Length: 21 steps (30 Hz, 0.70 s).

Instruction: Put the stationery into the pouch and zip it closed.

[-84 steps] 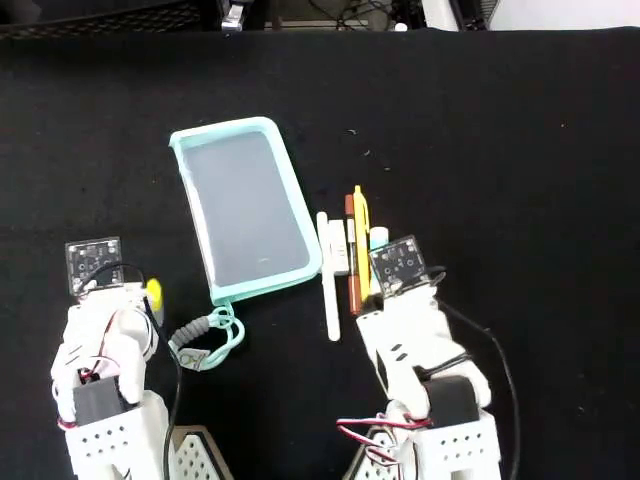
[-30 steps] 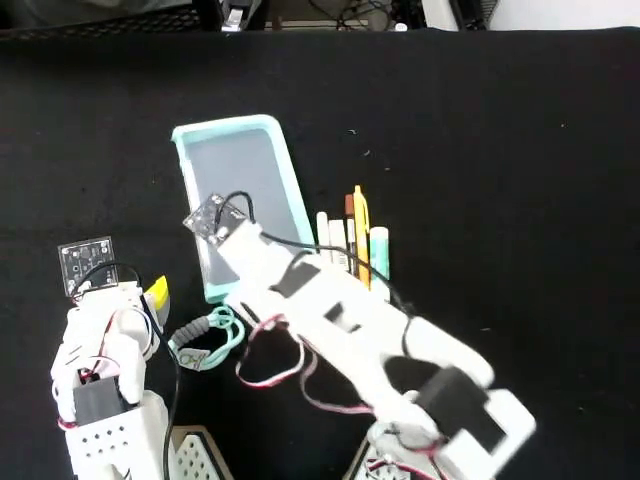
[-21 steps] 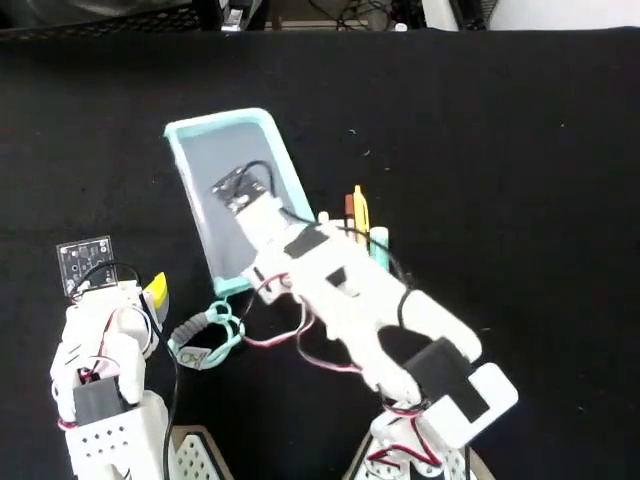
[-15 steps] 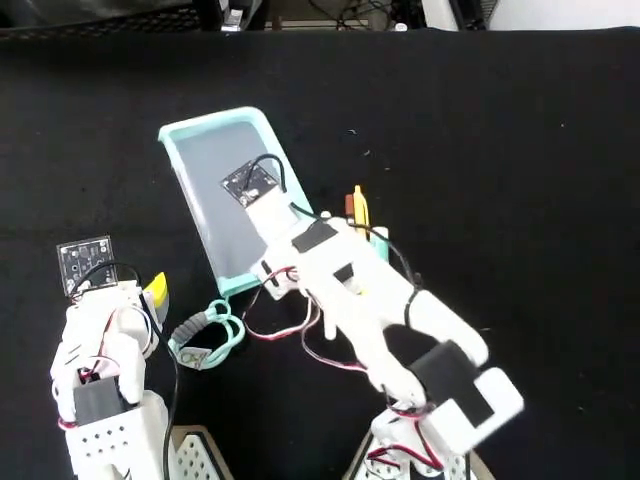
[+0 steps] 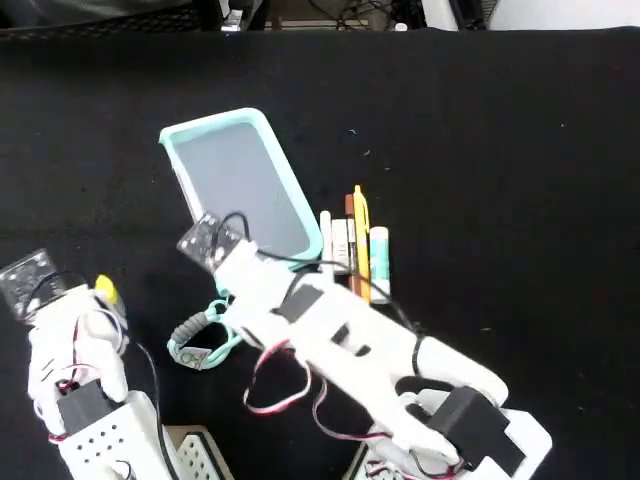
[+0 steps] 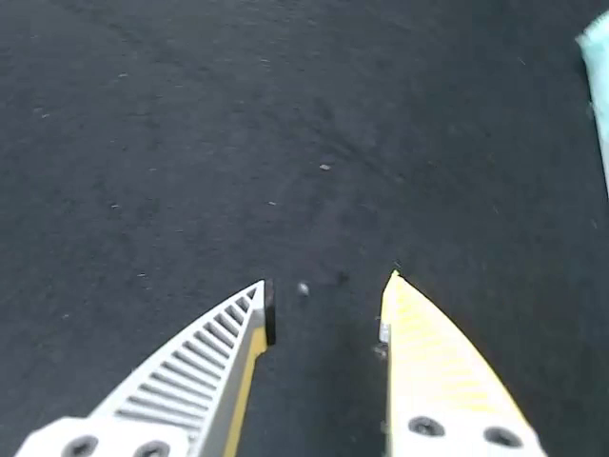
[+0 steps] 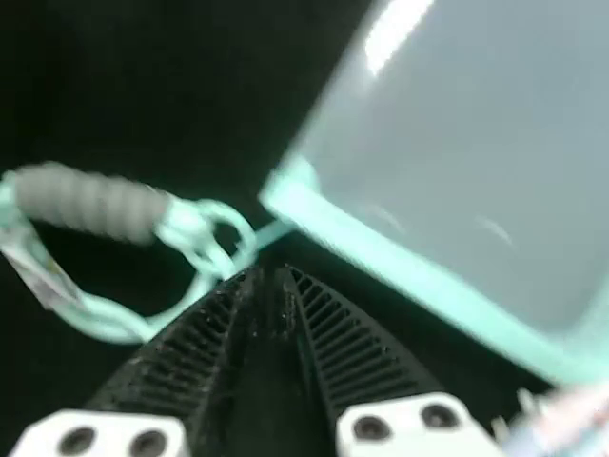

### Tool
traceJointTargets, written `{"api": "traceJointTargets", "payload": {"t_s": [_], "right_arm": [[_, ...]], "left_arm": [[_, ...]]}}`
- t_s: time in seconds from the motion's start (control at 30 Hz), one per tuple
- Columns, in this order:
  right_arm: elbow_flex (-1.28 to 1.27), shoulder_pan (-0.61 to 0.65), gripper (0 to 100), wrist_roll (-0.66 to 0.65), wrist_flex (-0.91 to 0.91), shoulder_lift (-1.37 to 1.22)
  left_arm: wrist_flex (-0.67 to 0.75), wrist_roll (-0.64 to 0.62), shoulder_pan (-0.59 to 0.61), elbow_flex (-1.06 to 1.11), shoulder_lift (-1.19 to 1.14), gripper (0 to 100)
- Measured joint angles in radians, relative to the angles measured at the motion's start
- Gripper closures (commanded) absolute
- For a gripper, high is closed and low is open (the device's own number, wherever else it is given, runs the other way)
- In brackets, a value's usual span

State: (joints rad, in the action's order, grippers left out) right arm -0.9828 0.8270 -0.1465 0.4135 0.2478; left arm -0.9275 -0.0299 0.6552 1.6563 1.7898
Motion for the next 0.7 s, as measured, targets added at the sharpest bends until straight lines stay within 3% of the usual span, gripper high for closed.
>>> {"api": "traceJointTargets", "payload": {"t_s": [0.1, 0.2, 0.33, 0.7], "right_arm": [[-0.040, 0.003, 91.7, 0.051, -0.129, 0.000], [-0.046, 0.009, 83.4, 0.146, -0.163, 0.000], [-0.068, 0.012, 81.9, 0.226, -0.175, 0.002], [-0.080, 0.066, 81.9, 0.132, -0.135, 0.005]], "left_arm": [[0.000, -0.009, 0.008, 0.000, 0.000, 80], [0.000, -0.009, 0.008, 0.000, 0.000, 80], [0.000, -0.009, 0.008, 0.000, 0.000, 80], [0.000, -0.009, 0.008, 0.000, 0.000, 80]]}}
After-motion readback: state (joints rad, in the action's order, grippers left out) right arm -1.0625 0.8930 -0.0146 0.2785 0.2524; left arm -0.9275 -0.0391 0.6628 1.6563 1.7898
